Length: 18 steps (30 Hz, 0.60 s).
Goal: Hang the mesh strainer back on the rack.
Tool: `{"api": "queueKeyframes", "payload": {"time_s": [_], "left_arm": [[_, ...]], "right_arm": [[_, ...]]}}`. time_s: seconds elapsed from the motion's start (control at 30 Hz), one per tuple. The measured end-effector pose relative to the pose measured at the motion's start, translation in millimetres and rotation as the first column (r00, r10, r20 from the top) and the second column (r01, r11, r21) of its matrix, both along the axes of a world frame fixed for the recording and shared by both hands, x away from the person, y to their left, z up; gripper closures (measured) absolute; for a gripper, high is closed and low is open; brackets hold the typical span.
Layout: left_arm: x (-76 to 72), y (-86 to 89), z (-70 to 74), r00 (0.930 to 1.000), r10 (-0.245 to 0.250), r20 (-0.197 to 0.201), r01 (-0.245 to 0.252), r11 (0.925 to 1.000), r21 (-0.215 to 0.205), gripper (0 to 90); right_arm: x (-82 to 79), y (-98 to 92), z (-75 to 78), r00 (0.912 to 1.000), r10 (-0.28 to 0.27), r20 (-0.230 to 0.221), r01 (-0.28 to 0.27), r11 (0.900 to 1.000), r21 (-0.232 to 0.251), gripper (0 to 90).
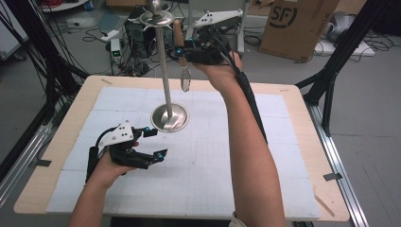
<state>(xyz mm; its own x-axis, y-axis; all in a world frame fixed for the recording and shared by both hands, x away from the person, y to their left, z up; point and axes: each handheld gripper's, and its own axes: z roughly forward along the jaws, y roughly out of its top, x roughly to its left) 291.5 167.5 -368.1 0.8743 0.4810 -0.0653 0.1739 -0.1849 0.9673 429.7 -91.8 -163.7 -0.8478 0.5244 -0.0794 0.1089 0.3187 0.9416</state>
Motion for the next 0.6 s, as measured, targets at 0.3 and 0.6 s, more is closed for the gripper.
{"api": "queueKeyframes", "payload": {"time_s": [0.3,0.6], "left_arm": [[-1.3,-0.2,0.6,1.0000,-0.001,0.001,0.001,1.0000,-0.007,20.2],[-1.1,2.0,-0.3,1.0000,-0.001,-0.003,0.001,1.0000,-0.007,20.2]], "right_arm": [[1.4,5.3,0.2,0.9999,-0.010,0.003,0.010,1.000,-0.013,68.4],[14.7,-0.7,-2.8,0.9988,-0.046,-0.015,0.046,0.999,0.000,68.5]]}}
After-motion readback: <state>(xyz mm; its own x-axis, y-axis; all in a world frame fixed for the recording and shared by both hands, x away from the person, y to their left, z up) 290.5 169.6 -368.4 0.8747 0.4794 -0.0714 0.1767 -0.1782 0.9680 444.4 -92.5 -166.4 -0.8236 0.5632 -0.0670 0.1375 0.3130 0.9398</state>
